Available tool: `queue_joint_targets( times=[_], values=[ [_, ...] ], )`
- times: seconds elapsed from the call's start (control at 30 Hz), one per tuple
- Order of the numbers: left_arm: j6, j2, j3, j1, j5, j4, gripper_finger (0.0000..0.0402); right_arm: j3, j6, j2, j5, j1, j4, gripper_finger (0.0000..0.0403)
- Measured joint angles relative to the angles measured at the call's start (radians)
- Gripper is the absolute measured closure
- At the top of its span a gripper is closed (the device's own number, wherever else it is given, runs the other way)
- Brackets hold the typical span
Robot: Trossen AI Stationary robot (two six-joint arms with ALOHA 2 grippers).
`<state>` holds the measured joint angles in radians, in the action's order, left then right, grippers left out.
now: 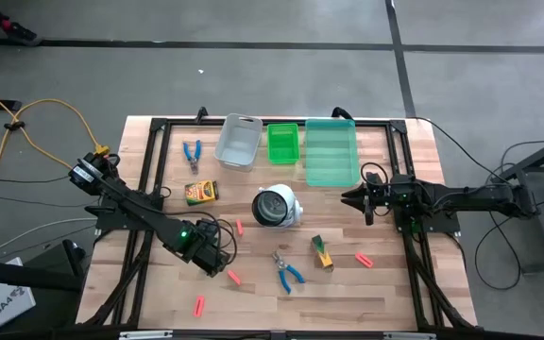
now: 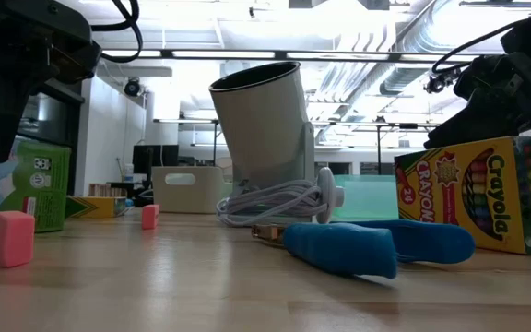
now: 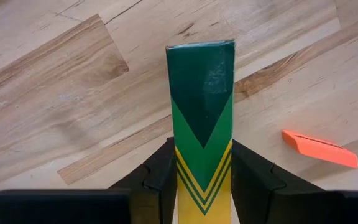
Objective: Pick & Place School Supplies
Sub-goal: Put the yellow crayon box into the blue bin
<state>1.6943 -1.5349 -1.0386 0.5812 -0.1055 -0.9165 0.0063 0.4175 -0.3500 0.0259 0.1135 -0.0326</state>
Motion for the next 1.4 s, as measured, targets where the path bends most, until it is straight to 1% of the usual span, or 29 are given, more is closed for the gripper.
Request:
queue_joint_targets(
  times=[0.2,1.0,1.1,1.27,1.4],
  values=[
    [0.001,-0.001,0.0,0.0,0.0,0.0,0.0273,0.0,0.0,0.0,0.0,0.0,0.0,0.031],
    [0.003,-0.058,0.0,0.004,0.003,0.028,0.027,0.0,0.0,0.0,0.0,0.0,0.0,0.031],
    [0.003,-0.058,0.0,0.004,0.002,0.029,0.0275,0.0,0.0,0.0,0.0,0.0,0.0,0.031],
    [0.003,-0.051,0.0,0.004,-0.001,0.026,0.0295,0.0,0.0,0.0,0.0,0.0,0.0,0.031],
    [-0.004,-0.04,0.002,0.004,-0.01,0.02,0.0295,0.0,0.0,0.0,0.0,0.0,0.0,0.031]
  ],
)
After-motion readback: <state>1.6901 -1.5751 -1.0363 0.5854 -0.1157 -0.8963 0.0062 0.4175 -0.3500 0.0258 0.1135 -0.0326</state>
